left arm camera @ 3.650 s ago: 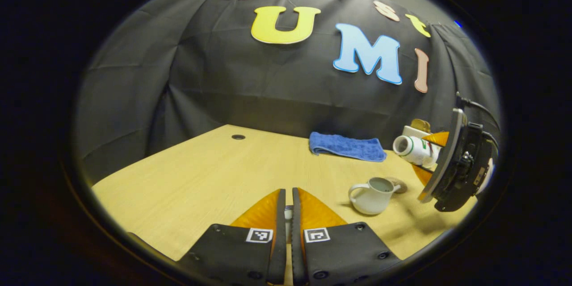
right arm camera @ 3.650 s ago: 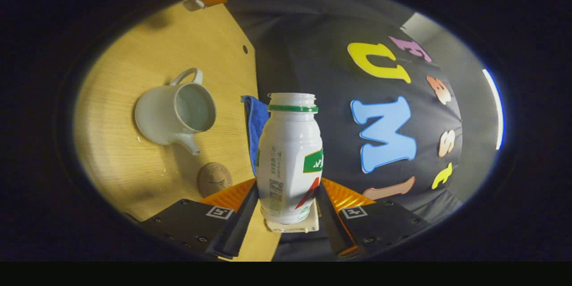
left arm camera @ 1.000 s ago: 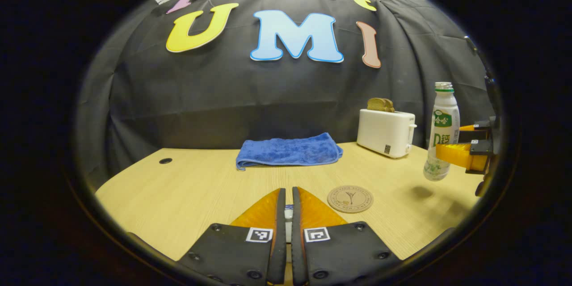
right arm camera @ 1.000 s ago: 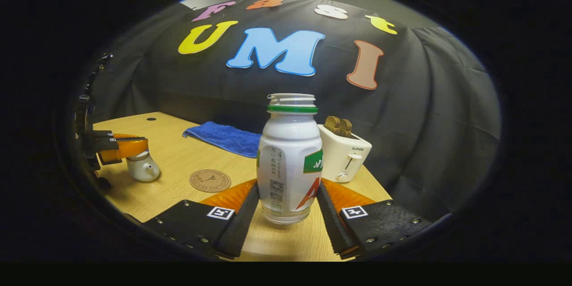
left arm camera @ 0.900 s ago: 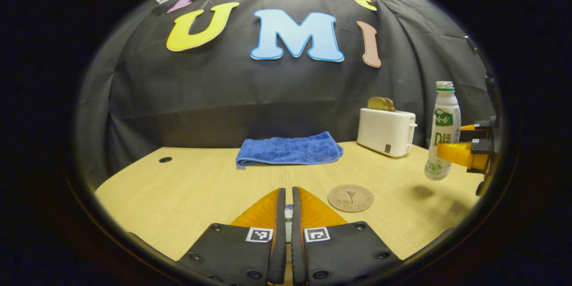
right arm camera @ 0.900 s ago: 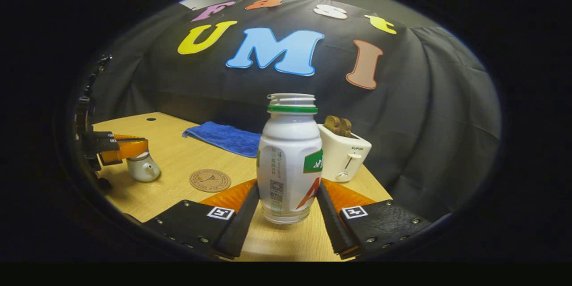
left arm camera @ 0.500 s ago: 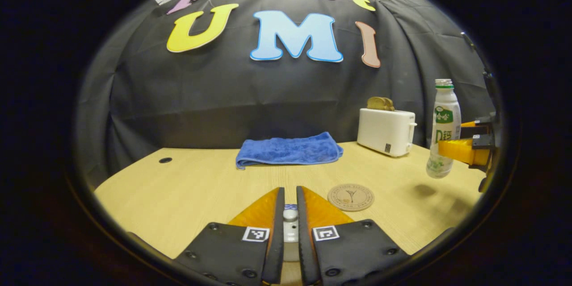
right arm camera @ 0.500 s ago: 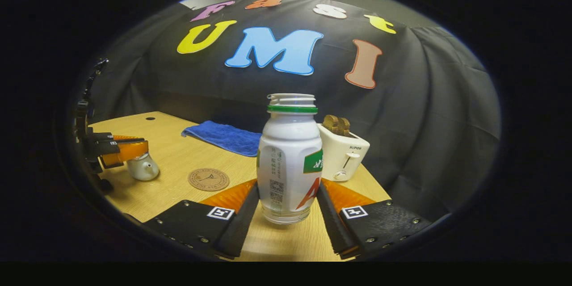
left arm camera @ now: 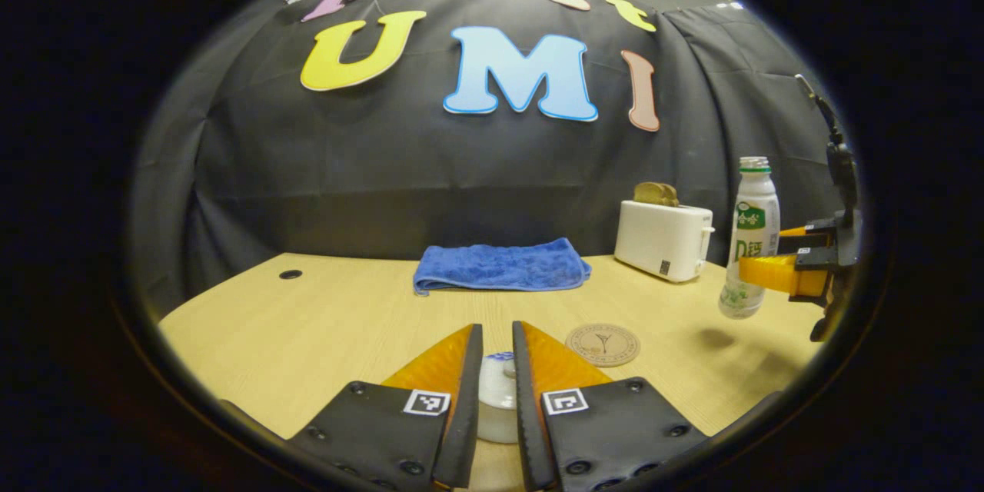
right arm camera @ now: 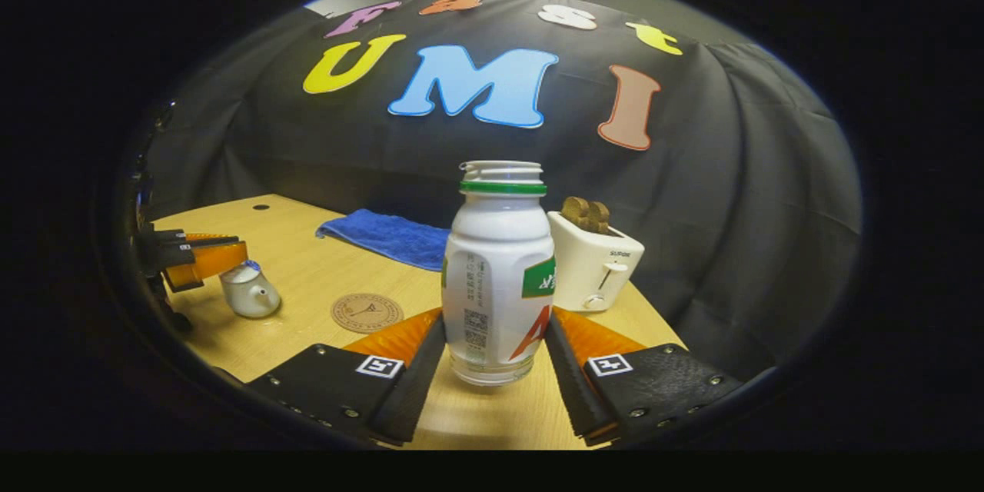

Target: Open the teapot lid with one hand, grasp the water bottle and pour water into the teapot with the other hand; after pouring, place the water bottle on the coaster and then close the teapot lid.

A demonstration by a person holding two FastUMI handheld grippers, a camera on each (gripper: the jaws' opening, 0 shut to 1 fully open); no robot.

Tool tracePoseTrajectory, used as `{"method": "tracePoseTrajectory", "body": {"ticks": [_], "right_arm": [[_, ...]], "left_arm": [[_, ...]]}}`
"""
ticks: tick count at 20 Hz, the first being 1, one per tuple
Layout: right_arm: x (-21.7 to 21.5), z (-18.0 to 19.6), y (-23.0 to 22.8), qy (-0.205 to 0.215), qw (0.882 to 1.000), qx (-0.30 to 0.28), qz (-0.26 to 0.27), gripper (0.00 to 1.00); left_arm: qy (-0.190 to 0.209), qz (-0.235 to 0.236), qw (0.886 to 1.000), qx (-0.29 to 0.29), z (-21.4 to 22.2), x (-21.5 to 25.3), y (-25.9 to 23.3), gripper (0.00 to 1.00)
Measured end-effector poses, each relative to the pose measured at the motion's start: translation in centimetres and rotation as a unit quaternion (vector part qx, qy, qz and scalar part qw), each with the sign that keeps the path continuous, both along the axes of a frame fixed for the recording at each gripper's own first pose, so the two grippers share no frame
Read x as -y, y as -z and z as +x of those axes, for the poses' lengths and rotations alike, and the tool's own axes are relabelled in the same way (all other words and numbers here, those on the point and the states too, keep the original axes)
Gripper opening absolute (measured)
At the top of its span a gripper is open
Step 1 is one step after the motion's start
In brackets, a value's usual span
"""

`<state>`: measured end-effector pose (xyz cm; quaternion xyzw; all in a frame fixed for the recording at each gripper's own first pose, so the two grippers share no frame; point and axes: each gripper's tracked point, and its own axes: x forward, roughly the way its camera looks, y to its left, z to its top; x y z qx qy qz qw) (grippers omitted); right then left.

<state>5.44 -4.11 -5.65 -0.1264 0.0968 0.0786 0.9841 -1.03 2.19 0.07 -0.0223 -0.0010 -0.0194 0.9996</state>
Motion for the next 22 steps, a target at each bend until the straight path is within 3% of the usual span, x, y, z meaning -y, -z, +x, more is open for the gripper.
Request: {"method": "tracePoseTrajectory", "body": {"ticks": [14, 22], "right_arm": [[-8.7, 3.1, 2.5, -0.059, 0.995, -0.055, 0.056, 0.73], [-13.4, 4.5, 3.7, -0.088, 0.991, -0.074, 0.068, 0.72]], "left_arm": [[-0.075, -0.02, 0.997, 0.011, -4.2, -10.7, 0.6, 0.34], [-0.1, -0.034, 0.994, 0.015, -5.6, -14.4, 1.4, 0.34]]}}
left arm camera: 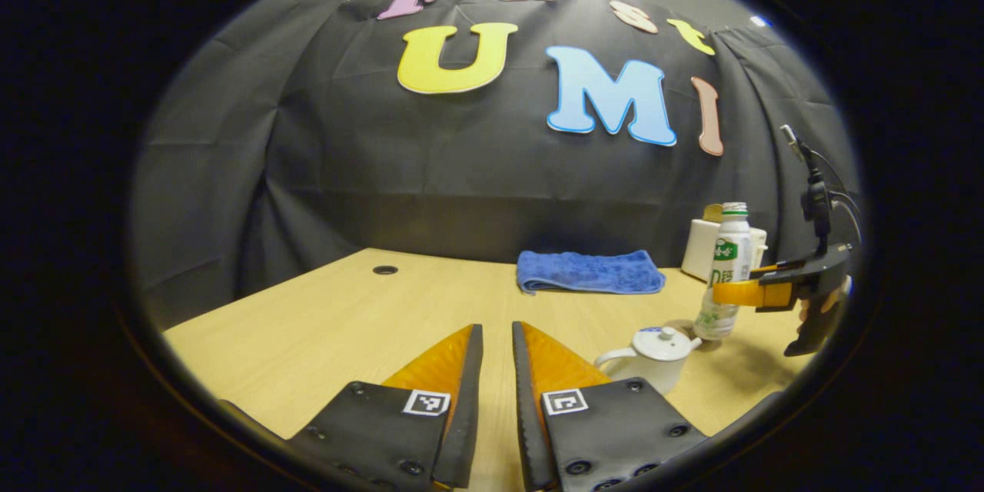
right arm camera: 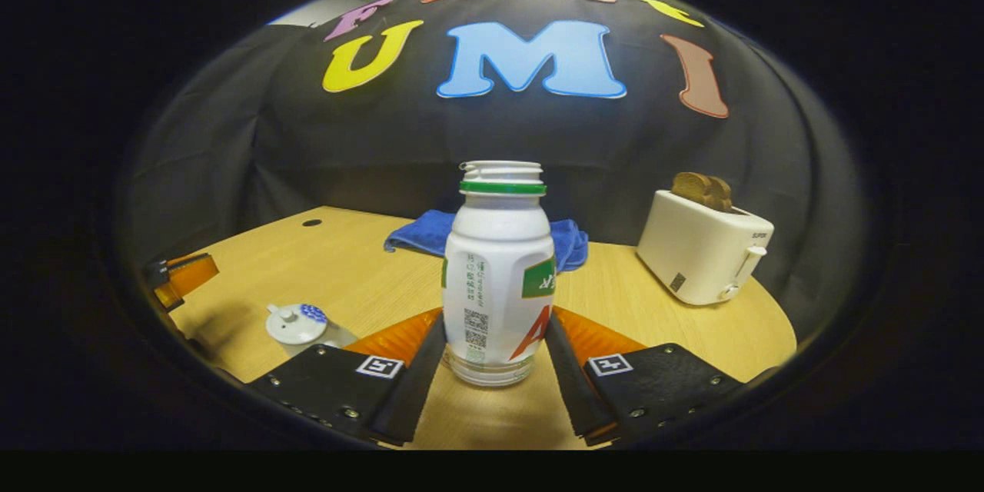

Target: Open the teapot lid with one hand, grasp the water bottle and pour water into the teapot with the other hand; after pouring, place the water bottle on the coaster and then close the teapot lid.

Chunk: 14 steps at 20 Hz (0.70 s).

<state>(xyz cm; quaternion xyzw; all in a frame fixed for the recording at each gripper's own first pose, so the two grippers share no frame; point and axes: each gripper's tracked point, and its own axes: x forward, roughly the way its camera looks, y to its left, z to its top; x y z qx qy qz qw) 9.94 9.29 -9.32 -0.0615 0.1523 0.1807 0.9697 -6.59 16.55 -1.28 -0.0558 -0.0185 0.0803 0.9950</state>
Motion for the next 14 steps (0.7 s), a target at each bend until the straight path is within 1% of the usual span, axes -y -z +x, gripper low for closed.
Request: {"method": "tracePoseTrajectory", "body": {"ticks": [3, 4, 7, 11, 12, 14], "right_arm": [[-1.0, 0.6, 0.4, -0.005, 1.0, 0.001, -0.001, 0.72], [-1.2, 0.8, 0.4, -0.004, 1.0, 0.003, 0.0, 0.72], [-1.3, 1.8, 0.4, 0.006, 1.0, 0.01, 0.003, 0.72], [-1.2, 2.6, 0.9, 0.015, 1.0, 0.005, 0.016, 0.72], [-1.2, 2.6, 0.7, 0.017, 1.0, 0.007, 0.02, 0.72], [-1.1, 2.7, 0.8, 0.018, 1.0, 0.006, 0.021, 0.72]], "left_arm": [[-0.004, -0.005, 1.0, 0.001, -0.3, -0.6, 0.3, 0.34], [-0.004, -0.006, 1.0, 0.001, -0.4, -0.7, 0.4, 0.3], [-0.003, -0.01, 1.0, 0.0, -0.3, -0.7, 0.7, 0.3], [-0.001, -0.012, 1.0, -0.003, -0.2, -0.5, 1.0, 0.3], [0.0, -0.012, 1.0, -0.003, -0.3, -0.6, 1.1, 0.34], [0.0, -0.013, 1.0, -0.003, -0.1, -0.4, 1.1, 0.34]]}}
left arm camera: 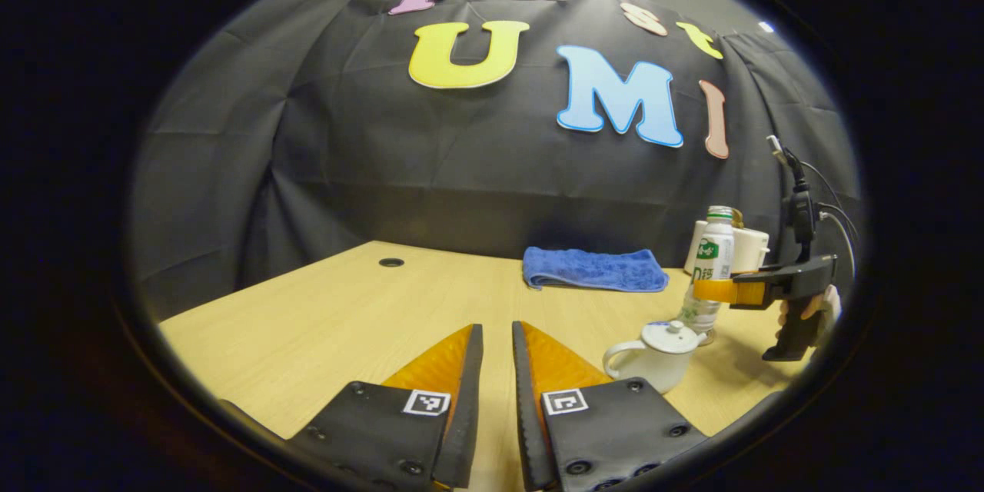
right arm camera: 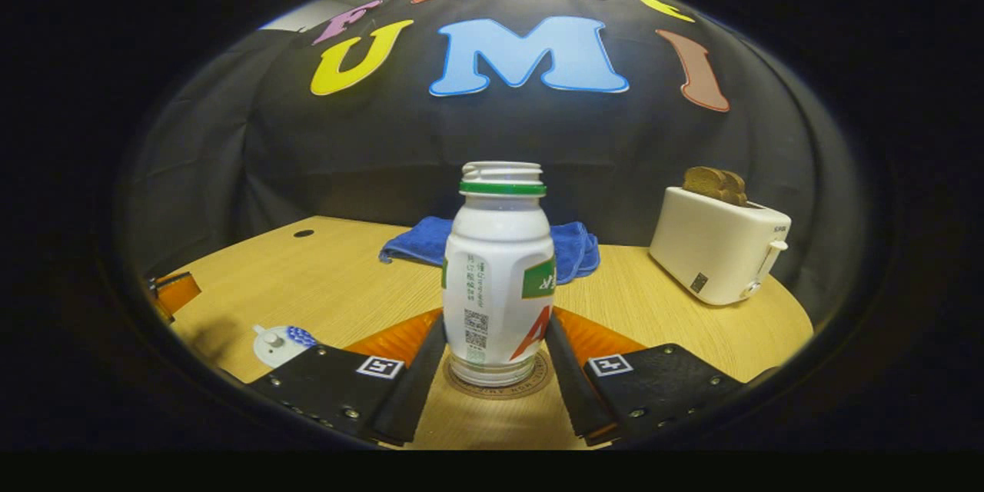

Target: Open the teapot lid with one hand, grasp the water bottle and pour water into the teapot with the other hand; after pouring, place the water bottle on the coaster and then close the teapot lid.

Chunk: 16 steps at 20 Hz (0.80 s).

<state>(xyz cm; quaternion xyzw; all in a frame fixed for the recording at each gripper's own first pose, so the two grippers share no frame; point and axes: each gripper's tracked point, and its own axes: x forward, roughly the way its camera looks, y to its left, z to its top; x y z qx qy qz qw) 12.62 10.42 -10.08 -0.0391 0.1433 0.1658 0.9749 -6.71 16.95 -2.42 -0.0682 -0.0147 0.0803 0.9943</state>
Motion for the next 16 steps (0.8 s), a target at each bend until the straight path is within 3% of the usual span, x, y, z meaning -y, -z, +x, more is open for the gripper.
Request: {"method": "tracePoseTrajectory", "body": {"ticks": [15, 16], "right_arm": [[-0.16, -0.37, 0.34, -0.005, 1.0, 0.0, -0.006, 0.75], [-0.08, -0.23, 0.29, -0.004, 1.0, 0.003, -0.008, 0.75]], "left_arm": [[0.01, -0.001, 1.0, 0.0, 0.32, 0.83, 0.23, 0.34], [0.01, -0.002, 1.0, 0.0, 0.39, 0.83, 0.29, 0.3]]}}
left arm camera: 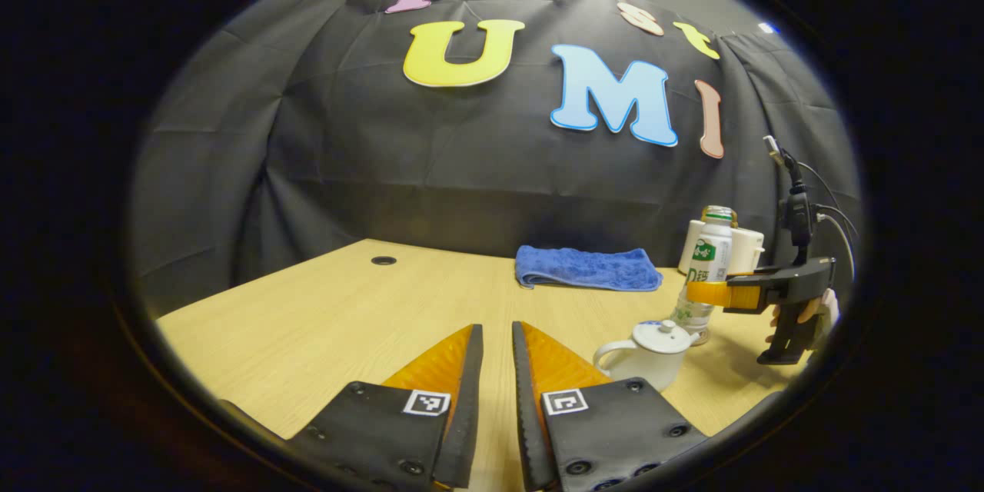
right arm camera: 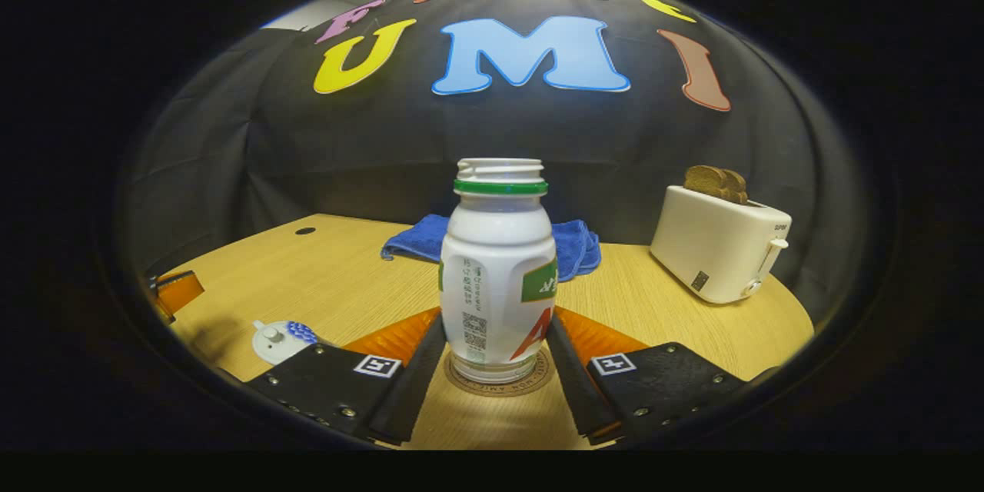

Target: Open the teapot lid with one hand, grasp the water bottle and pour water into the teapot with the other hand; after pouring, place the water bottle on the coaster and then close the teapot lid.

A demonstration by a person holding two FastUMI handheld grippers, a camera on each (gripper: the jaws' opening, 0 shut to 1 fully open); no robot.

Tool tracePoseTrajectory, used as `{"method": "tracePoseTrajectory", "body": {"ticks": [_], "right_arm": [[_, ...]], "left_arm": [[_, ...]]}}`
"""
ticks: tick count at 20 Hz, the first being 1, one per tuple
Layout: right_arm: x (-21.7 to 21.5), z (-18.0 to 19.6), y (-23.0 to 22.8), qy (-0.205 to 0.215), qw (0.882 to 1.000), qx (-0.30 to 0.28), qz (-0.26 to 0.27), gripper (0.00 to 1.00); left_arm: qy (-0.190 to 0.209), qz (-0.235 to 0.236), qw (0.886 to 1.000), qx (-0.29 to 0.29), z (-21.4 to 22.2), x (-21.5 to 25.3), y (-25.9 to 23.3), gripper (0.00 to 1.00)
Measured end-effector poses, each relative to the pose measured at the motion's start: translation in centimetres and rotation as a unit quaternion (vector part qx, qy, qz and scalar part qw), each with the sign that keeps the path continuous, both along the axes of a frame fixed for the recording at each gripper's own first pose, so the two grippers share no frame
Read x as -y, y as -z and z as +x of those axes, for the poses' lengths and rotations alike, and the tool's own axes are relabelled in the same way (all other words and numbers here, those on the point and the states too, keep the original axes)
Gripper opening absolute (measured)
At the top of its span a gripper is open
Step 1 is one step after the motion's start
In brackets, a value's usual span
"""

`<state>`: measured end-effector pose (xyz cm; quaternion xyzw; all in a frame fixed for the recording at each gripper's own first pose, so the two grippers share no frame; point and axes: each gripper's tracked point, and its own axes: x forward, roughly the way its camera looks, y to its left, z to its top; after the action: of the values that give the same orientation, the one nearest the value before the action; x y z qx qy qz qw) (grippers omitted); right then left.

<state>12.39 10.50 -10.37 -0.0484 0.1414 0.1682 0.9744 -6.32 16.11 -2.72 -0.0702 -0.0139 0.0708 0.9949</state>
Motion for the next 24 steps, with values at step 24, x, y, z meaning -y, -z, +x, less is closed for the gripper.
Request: {"method": "tracePoseTrajectory", "body": {"ticks": [24], "right_arm": [[5.3, -13.7, -10.6, 0.042, 0.99, 0.107, 0.079, 0.96]], "left_arm": [[0.105, 0.026, 0.991, 0.078, -6.3, 14.3, -10.6, 0.3]]}}
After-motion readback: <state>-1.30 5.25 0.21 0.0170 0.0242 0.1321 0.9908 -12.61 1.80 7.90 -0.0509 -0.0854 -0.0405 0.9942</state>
